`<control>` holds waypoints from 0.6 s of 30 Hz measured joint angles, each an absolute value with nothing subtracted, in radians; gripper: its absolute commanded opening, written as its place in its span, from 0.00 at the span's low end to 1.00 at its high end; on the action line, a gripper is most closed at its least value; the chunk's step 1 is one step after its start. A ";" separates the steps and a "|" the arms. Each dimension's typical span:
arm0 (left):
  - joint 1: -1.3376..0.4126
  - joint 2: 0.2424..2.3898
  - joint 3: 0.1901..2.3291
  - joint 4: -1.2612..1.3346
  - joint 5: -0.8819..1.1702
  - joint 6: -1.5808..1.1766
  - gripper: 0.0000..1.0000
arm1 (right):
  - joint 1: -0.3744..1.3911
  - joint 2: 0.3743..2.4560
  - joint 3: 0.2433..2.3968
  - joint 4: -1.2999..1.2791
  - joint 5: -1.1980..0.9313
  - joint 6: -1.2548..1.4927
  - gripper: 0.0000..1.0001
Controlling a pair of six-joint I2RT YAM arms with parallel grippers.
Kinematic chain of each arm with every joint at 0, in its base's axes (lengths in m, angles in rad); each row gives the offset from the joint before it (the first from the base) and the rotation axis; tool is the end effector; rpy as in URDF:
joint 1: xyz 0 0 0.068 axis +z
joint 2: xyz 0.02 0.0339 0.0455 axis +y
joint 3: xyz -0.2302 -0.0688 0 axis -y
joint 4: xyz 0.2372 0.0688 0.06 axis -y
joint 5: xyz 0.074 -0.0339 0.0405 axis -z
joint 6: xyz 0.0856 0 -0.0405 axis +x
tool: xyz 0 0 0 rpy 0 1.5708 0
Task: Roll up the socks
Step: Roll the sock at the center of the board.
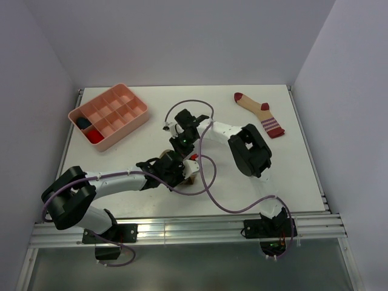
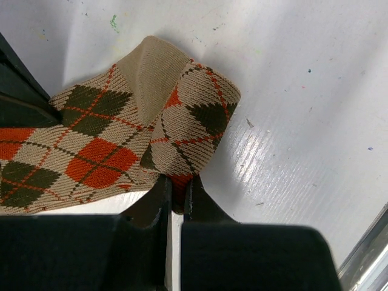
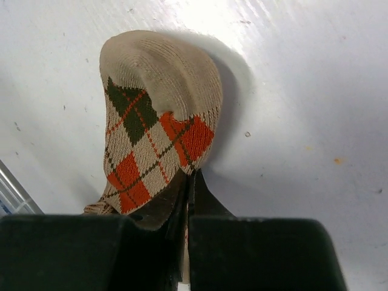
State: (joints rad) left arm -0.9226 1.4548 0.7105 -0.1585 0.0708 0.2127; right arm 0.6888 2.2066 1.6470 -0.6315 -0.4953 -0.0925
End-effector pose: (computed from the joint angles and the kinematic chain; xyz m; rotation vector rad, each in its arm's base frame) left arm 0.1806 -0.2486 0.1005 1.3765 2.1012 -0.3863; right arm 0.3176 0.3142 0.0850 -1.1952 2.5441 0.8370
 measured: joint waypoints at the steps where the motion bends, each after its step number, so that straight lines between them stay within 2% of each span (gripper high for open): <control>1: -0.923 1.455 0.713 -0.161 0.072 0.210 0.01 | 0.682 2.202 1.637 -0.624 -0.498 -0.081 0.00; 10: -0.918 1.510 0.765 -0.136 0.074 0.197 0.01 | 0.553 2.137 1.528 -0.599 -0.499 -0.007 0.00; 18: -0.859 1.576 0.839 -0.135 0.155 0.197 0.01 | 0.526 2.103 1.472 -0.546 -0.465 0.065 0.00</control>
State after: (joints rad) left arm -0.8593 1.5757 0.8394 -0.1349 0.1555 0.1967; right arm 0.5262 2.1033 1.4723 -0.5457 -0.4648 0.0647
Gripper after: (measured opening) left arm 0.066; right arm 0.015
